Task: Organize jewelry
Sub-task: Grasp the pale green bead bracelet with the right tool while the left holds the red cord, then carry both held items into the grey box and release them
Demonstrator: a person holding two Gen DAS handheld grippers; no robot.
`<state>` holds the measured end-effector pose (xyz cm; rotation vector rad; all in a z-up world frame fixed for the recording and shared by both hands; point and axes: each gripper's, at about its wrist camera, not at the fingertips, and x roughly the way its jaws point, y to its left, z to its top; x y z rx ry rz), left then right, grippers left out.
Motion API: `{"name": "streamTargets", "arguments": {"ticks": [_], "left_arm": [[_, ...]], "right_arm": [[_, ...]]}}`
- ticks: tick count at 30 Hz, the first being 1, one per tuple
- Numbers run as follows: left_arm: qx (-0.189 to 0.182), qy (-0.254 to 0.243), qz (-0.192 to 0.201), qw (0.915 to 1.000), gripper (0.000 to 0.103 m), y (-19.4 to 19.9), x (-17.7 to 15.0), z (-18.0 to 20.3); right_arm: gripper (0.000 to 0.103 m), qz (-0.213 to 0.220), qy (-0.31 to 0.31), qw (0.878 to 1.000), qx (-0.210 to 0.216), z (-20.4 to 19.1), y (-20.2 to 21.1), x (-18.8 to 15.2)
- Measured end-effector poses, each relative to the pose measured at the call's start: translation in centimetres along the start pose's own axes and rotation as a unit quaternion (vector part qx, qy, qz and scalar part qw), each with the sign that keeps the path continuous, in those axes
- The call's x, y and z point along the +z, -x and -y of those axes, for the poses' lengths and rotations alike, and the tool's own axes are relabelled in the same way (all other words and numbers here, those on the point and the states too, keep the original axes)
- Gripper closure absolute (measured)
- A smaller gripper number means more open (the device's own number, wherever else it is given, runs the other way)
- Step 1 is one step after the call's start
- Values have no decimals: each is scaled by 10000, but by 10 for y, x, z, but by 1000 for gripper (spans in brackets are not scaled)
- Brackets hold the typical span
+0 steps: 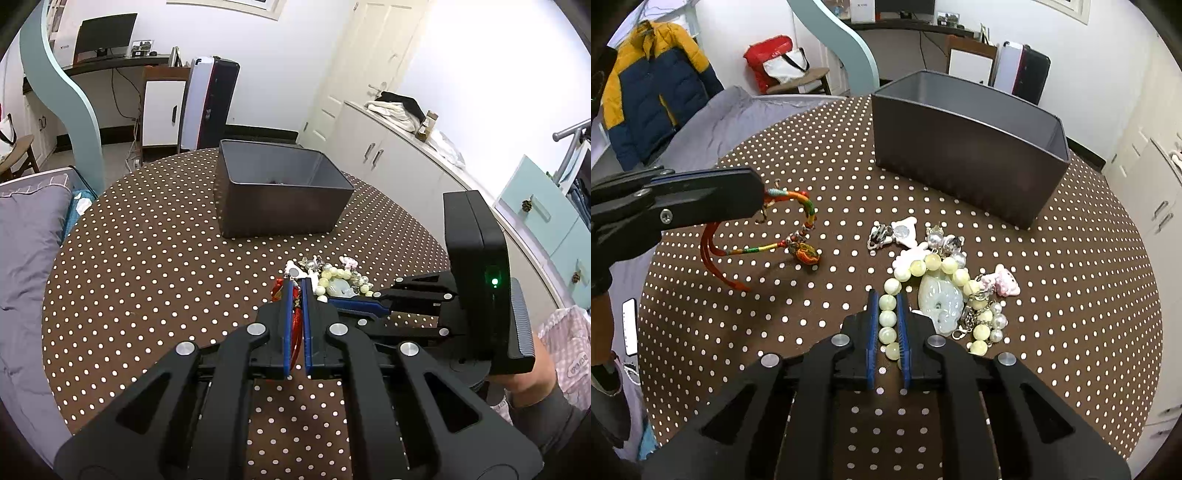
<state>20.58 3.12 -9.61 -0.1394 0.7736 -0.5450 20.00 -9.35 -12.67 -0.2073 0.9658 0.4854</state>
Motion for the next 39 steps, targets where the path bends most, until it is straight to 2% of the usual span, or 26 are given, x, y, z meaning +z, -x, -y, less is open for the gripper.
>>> {"name": "streamTargets", "arguments": {"ticks": [4, 9, 15, 19, 29, 34, 39], "left_arm": [[-76, -56, 71, 9999, 98, 4, 6, 6], [-271, -158, 189, 9993, 98, 9, 21, 21], [-456, -320, 311, 9980, 98, 15, 37, 42], [-476, -441, 402, 9971, 98, 17, 54, 53], [-349, -634, 541, 9959, 98, 3, 116, 58], [-202, -543, 539, 9969, 98, -16, 142, 45], [-22, -436, 295, 9986, 98, -49, 154, 27]], "right_arm": [[95, 536, -667, 9933, 779, 24, 29, -7], [95, 1131, -1090, 9773, 1421, 43, 79, -3], [95, 1525, -1182, 9645, 1805, 51, 117, 0], [95, 1724, -1170, 9615, 1793, 59, 135, 8], [95, 2084, -1161, 9597, 1485, 84, 142, 54], [95, 2152, -1222, 9608, 1254, 95, 126, 81], [95, 1970, -1323, 9647, 1146, 105, 93, 98]]}}
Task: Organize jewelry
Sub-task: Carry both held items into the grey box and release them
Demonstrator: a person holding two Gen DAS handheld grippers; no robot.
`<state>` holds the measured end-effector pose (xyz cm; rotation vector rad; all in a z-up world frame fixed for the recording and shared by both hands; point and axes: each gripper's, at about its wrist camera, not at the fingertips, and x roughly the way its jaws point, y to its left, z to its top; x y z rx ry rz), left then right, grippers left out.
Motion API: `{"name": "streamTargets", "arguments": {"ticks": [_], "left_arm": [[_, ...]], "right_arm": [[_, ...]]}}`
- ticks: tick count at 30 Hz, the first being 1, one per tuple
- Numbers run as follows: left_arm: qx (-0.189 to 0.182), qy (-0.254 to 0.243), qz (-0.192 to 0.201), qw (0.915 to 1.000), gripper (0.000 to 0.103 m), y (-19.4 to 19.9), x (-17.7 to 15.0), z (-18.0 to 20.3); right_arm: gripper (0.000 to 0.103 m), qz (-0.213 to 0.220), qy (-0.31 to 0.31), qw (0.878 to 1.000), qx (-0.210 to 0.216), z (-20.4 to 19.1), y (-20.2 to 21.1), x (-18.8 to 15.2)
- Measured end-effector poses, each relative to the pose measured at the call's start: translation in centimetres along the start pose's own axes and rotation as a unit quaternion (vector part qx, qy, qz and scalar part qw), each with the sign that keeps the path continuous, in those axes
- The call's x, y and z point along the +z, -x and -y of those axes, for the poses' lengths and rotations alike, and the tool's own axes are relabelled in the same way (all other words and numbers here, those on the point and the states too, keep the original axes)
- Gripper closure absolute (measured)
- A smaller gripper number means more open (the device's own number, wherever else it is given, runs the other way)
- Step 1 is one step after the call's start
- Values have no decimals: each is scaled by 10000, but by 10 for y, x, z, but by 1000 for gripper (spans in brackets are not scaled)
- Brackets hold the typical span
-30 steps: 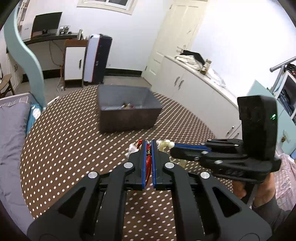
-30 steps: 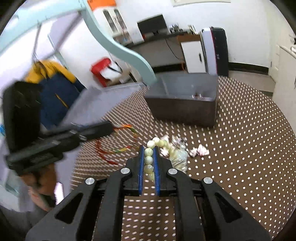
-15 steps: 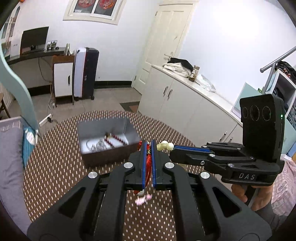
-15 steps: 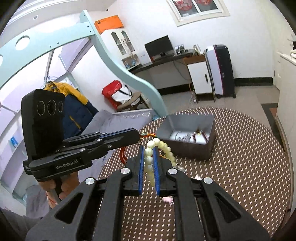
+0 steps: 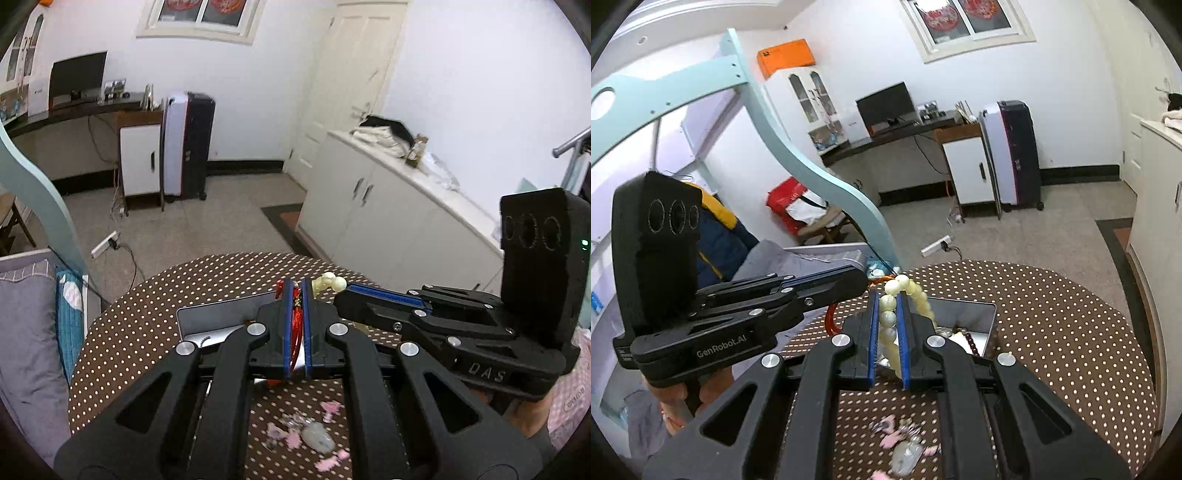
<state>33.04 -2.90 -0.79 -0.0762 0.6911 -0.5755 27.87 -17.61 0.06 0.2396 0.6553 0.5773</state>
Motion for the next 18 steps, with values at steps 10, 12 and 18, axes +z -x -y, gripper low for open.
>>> {"name": "streamTargets", "arguments": {"ticks": [10, 12, 18], "left_arm": [[539, 106, -603, 9967, 98, -62, -23, -26], [556, 105, -686, 9960, 98, -68, -27, -27], [667, 56, -794, 9946, 97, -75, -33, -25]], "right_arm": [[95, -412, -141, 9987, -258, 21, -48, -12], [95, -467, -157, 9983, -295, 23, -51, -17], [95, -591, -226, 9974, -347, 28, -58, -25]]}}
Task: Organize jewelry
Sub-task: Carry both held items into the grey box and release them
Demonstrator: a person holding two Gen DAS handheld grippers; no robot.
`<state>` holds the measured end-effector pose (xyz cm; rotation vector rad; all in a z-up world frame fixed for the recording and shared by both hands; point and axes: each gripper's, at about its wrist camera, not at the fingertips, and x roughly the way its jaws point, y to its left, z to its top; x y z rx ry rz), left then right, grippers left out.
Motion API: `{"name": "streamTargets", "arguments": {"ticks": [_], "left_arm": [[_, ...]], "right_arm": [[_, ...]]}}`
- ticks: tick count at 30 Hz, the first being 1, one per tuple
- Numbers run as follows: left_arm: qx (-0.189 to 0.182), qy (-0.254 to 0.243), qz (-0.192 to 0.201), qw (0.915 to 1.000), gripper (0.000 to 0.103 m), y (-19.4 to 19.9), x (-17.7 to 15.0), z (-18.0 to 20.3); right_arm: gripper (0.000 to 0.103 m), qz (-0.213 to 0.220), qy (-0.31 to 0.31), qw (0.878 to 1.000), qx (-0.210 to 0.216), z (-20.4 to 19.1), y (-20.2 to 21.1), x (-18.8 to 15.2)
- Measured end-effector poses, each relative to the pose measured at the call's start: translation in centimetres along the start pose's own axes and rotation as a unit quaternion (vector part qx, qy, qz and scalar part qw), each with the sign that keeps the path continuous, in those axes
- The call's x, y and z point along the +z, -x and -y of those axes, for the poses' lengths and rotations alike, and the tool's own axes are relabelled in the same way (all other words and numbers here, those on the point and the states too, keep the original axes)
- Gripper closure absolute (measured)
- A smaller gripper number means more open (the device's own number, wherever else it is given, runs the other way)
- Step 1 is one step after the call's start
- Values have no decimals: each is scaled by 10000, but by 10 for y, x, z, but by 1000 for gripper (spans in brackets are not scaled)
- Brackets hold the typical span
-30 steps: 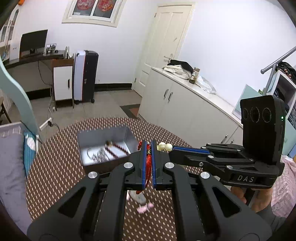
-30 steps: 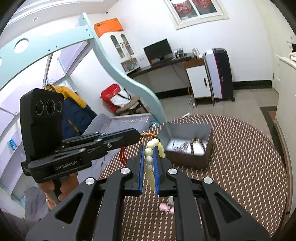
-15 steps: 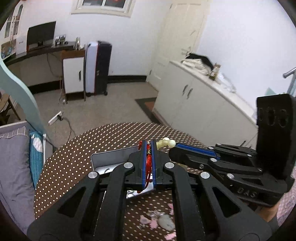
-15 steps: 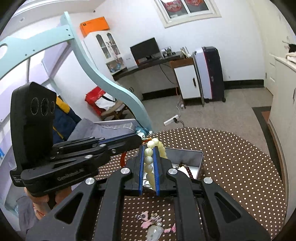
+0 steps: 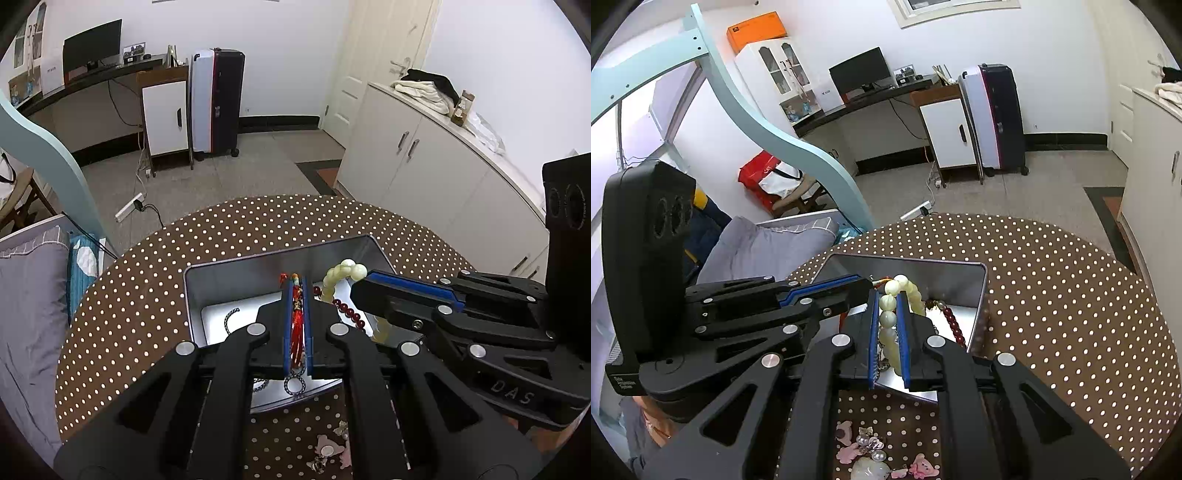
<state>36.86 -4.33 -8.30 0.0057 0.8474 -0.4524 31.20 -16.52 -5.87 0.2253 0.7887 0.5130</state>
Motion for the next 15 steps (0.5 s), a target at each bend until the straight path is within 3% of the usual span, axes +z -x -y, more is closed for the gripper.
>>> {"name": "streamTargets", "arguments": {"ticks": [13, 14, 15], "left_arm": [[-5, -30, -35, 10000, 96, 20, -13, 3], [38, -76, -13, 10000, 86, 24, -15, 5], [49, -82, 8, 10000, 66, 29, -16, 7]], "right_arm": [[92, 138, -18, 9999, 14, -8, 26, -6], [92, 176, -7, 9998, 9, -9, 31, -6], [92, 227, 8, 9997, 1, -10, 38, -8]]}}
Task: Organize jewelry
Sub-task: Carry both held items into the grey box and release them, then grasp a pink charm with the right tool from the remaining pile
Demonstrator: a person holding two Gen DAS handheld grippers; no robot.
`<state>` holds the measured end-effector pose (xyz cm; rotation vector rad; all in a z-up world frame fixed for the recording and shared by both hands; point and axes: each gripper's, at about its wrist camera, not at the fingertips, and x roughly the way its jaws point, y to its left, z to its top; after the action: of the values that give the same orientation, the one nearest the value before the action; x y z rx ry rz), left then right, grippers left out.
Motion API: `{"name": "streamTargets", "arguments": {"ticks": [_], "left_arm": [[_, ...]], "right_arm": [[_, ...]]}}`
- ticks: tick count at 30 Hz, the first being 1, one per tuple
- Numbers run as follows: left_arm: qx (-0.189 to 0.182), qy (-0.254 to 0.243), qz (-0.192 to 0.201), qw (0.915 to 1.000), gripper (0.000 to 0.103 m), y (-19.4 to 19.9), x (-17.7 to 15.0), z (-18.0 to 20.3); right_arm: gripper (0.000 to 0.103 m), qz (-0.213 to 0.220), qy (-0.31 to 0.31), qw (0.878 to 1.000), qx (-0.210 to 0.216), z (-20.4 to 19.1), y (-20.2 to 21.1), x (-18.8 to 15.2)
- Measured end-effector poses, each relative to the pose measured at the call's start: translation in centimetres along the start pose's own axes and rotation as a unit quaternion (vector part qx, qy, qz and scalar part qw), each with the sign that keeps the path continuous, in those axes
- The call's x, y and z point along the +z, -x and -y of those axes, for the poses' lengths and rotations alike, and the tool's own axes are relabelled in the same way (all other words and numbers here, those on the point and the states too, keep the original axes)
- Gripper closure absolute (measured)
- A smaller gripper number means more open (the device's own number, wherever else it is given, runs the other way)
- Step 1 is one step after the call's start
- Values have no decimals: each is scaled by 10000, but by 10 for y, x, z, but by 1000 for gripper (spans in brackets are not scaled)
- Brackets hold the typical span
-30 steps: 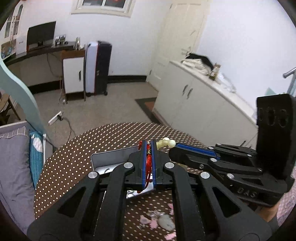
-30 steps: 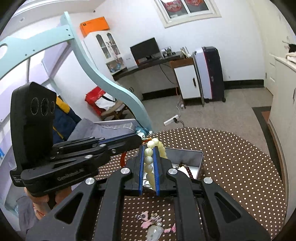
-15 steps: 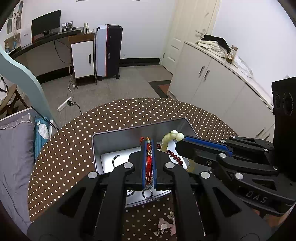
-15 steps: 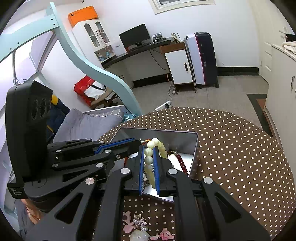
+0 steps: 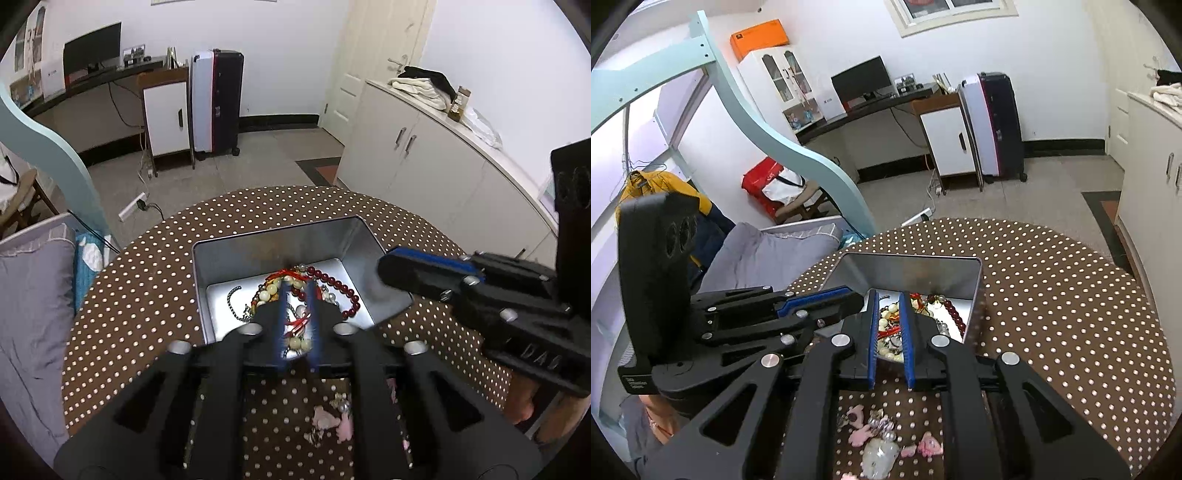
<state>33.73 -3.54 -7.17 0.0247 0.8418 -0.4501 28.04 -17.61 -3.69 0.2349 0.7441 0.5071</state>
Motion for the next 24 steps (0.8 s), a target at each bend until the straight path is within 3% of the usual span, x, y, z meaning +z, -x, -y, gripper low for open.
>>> {"name": "streamTargets", "arguments": {"ticks": [1, 2, 8, 13, 19, 24], "left_arm": [[14, 50, 68, 10000, 51, 5, -1, 1], [41, 100, 195, 9998, 43, 11, -2, 1], [104, 34, 478, 9988, 43, 46, -17, 11], [260, -78, 674, 9974, 42, 71, -47, 24], [482, -146, 504, 9975, 42, 70, -90, 32], [383, 100, 265, 9989, 42, 62, -118, 27]], "right_arm": [[90, 56, 15, 10000, -14, -1, 8, -2], [87, 98, 28, 9999, -11, -2, 13, -3], [84, 333, 179, 9992, -108, -16, 50, -21], [81, 372, 319, 9984, -269, -23, 70, -48], [74, -41, 603, 9963, -611, -30, 62, -96], [70, -466, 893, 9917, -803, -36, 41, -128]]}}
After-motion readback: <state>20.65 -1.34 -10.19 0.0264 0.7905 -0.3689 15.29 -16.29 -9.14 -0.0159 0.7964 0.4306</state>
